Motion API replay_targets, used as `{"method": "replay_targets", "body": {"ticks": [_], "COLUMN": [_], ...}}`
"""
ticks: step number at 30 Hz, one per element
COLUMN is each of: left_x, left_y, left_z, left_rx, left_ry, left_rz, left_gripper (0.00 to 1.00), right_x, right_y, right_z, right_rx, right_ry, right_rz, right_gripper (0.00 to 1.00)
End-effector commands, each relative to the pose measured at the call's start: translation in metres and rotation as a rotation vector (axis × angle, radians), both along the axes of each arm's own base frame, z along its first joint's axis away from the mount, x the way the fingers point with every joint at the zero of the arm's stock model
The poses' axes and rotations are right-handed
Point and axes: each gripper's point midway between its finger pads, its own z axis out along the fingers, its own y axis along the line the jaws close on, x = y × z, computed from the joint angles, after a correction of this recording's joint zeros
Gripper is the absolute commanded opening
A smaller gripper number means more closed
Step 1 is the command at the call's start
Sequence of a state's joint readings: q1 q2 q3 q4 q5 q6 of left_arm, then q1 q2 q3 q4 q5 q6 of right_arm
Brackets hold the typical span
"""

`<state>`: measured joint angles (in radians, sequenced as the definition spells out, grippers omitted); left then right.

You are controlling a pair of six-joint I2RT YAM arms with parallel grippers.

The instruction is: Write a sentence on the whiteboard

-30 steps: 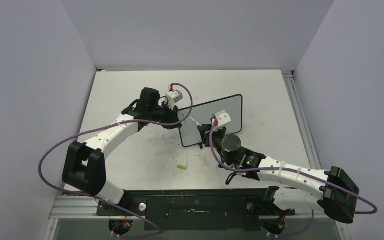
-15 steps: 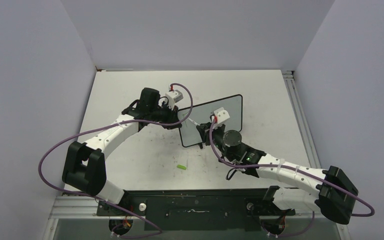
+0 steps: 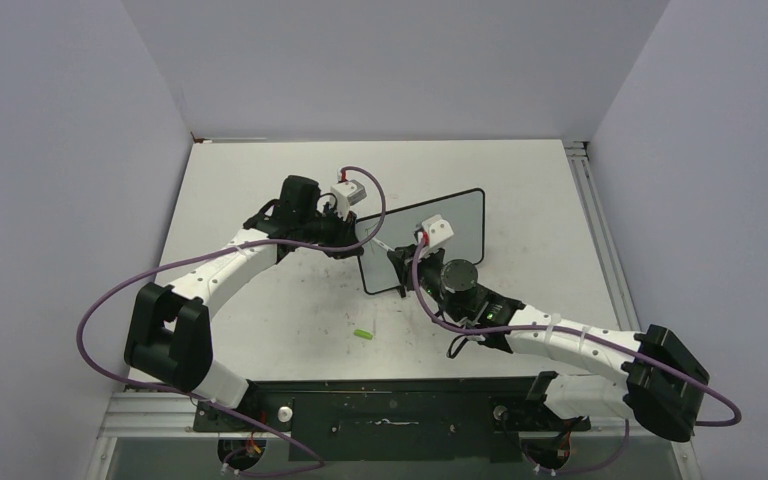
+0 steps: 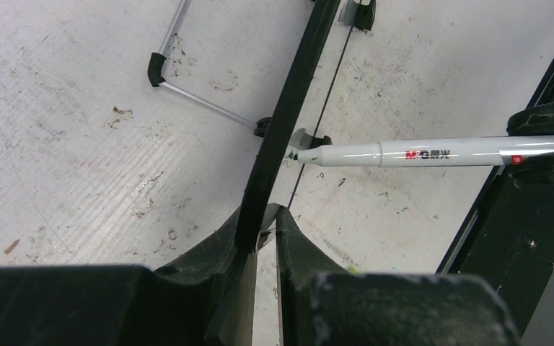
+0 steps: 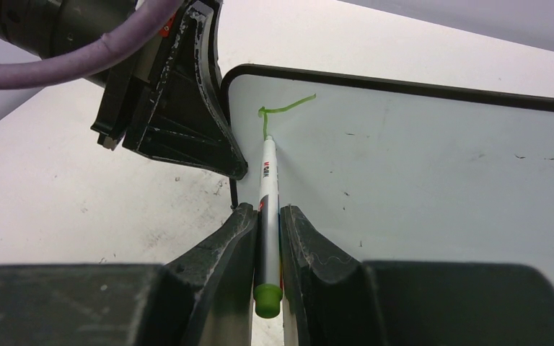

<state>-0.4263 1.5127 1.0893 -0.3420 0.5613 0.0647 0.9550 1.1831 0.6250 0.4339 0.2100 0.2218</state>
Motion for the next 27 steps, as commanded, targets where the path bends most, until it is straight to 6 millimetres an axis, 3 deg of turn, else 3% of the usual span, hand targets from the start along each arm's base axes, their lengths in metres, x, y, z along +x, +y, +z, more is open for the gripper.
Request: {"method": "replay_targets", "body": {"ticks": [1, 8, 27], "left_x": [0.006, 0.006, 0.006], "left_y": [0.007, 0.007, 0.008], "left_z": [0.01, 0.01, 0.01], "left_rx": [0.043, 0.043, 0.048], "left_ry": [-0.061, -0.063, -0.066], "left_rz": [0.012, 0.012, 0.014], "left_gripper": [0.0, 0.0, 0.0], "right_x": [0.01, 0.013, 0.018], "right_y": [0.007, 0.009, -0.013], "right_z": [0.034, 0.03, 0.029], "right_rx": [0.092, 0.083, 0.077], "right_ry": [-0.06, -0.054, -0.057], "right_rz": [-0.023, -0.031, -0.134], "right_gripper": [0.05, 0.05, 0.05]}}
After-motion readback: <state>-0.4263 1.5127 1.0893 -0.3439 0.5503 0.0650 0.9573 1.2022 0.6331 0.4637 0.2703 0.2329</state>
